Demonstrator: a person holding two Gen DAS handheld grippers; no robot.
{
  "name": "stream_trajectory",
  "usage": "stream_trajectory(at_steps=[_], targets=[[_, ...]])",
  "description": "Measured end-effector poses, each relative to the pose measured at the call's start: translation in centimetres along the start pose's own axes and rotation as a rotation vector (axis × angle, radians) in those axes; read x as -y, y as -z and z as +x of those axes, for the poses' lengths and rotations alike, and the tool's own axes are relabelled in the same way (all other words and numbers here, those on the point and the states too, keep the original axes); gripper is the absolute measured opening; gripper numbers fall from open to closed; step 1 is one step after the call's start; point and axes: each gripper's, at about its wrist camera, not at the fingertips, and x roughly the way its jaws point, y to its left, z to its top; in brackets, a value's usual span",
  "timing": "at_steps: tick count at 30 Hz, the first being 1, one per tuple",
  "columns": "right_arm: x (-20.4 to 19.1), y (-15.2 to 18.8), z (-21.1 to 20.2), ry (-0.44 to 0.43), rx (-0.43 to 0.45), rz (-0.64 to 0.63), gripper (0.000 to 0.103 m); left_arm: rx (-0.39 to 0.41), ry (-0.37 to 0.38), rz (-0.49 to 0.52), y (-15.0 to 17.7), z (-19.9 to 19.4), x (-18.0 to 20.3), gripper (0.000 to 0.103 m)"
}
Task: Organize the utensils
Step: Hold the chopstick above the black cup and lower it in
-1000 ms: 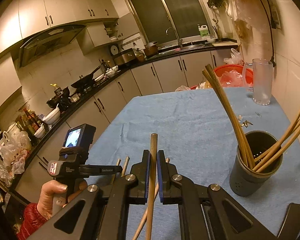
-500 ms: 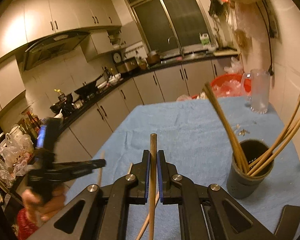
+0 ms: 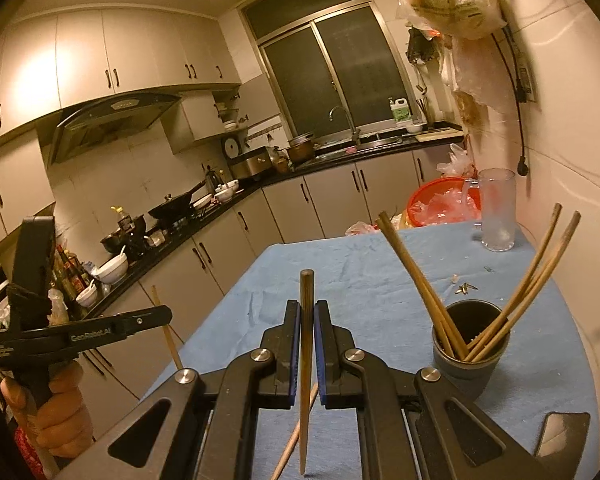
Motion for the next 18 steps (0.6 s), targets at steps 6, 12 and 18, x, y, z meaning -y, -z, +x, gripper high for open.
stream_trajectory(at_steps=[6, 12, 18], targets=[[0.4, -0.5, -0.7, 0.008, 0.016, 0.021, 0.007, -0.003, 0.016, -0.004, -0.2, 0.0, 0.2, 0.006], [1.1, -0.7, -1.1, 0.019, 0.025, 0.040, 0.007, -0.006, 0.020, 0.001, -0.2, 0.1, 0.5, 0.006], [1.5, -0.8, -1.4, 0.022, 0.028, 0.050, 0.007, -0.002, 0.025, 0.017, -0.2, -0.1, 1.1, 0.006]])
